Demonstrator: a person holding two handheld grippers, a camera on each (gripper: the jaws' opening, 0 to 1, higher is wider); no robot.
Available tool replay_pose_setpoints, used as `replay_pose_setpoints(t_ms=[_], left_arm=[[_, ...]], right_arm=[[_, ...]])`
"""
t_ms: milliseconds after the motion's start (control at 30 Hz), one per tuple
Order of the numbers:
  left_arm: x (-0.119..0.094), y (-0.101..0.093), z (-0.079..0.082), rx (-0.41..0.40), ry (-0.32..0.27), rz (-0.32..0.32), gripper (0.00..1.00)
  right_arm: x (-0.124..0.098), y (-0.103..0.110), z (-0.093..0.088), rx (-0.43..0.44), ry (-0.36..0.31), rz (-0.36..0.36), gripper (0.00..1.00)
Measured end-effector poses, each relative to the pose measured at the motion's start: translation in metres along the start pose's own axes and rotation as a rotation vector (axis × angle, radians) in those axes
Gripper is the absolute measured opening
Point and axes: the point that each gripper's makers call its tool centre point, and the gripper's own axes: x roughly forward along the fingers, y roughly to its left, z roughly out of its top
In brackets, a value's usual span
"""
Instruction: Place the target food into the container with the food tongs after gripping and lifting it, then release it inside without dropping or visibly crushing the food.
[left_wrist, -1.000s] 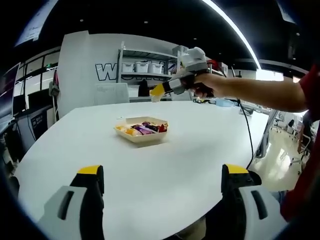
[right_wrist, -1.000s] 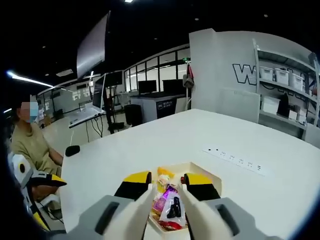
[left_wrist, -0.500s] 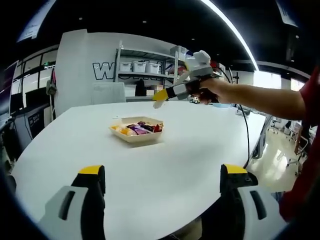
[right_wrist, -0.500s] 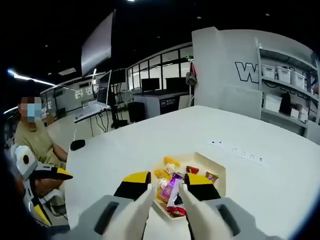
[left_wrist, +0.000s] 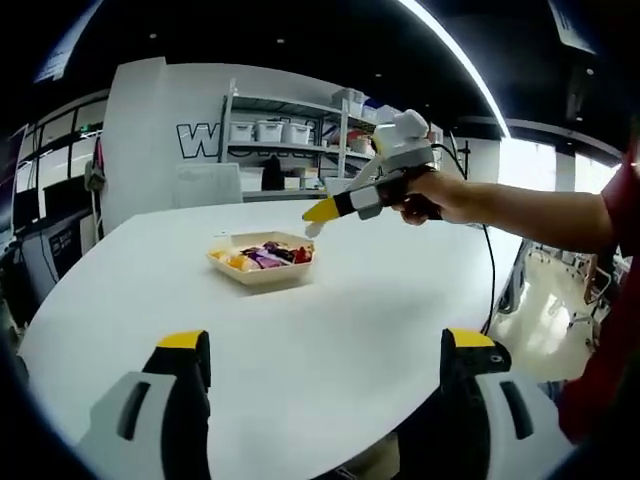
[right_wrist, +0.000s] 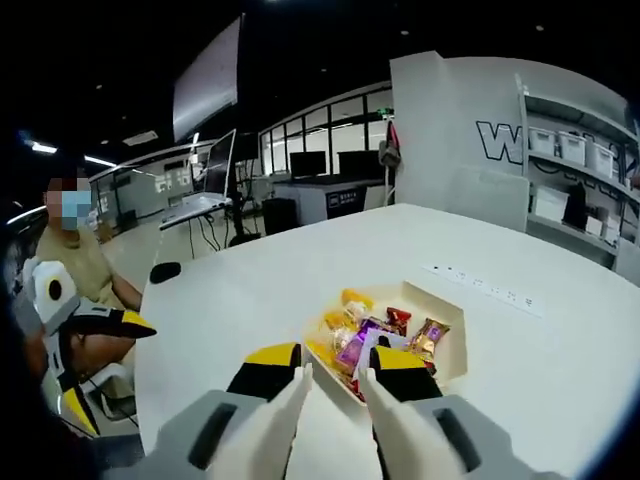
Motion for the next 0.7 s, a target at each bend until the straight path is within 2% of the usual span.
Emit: replay_pose_setpoints(t_ms=[300, 433, 700], left_arm=[[0.005, -0.004, -0.001, 0.007, 0.005, -0.017, 0.93], [0.009, -0.007, -0.007, 0.013, 0.027, -0.037, 0.91], [0.011, -0.013, -0.005, -0.01, 0.023, -0.078, 0.88]], right_arm=[[-0.01, 0.009, -0.008, -0.039, 0.0, 0.0, 0.22], [-0.015, 0.017, -0.008, 0.001, -0.029, 0.043, 0.22], [-0.02, 0.021, -0.021, -0.005, -0.018, 0.05, 0.23]])
